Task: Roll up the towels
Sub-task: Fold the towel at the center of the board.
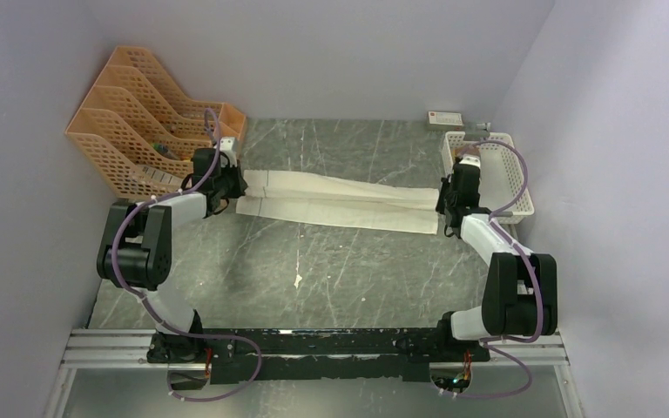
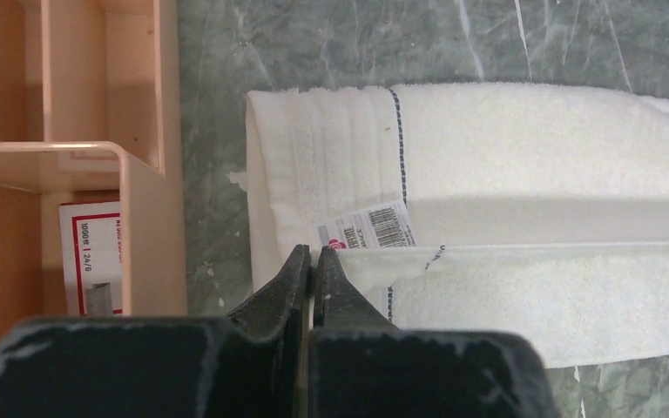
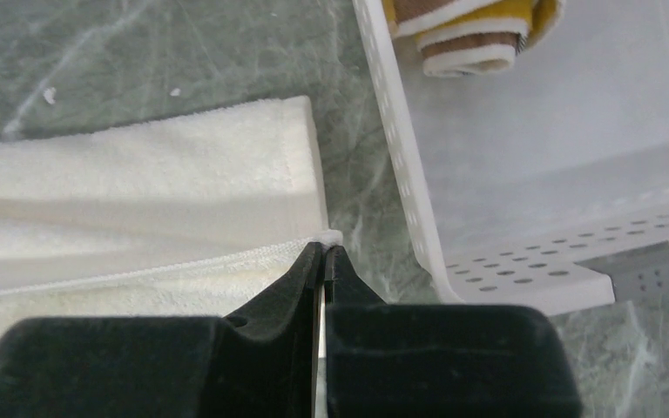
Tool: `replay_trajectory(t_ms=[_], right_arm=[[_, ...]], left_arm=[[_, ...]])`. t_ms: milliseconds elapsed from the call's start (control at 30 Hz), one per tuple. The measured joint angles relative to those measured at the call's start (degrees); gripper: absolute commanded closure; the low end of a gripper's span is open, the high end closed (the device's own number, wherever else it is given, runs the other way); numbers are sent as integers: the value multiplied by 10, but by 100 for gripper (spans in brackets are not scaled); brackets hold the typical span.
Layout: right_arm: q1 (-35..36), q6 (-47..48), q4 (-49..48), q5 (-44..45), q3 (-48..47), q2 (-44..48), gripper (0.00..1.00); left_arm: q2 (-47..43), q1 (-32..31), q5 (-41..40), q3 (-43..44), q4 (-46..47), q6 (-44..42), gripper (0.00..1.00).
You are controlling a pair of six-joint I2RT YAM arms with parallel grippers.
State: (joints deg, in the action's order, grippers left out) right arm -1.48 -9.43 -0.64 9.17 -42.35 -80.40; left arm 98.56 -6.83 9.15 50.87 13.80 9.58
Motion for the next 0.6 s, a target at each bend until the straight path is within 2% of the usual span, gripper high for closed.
replay_trajectory(t_ms=[333, 600], right_arm=[[2, -17, 24, 51, 20, 8, 100], [3, -26, 37, 57, 40, 19, 100]], left_arm=[[-37, -4, -7, -9, -37, -7, 93], [-44, -4, -7, -20, -64, -8, 93]])
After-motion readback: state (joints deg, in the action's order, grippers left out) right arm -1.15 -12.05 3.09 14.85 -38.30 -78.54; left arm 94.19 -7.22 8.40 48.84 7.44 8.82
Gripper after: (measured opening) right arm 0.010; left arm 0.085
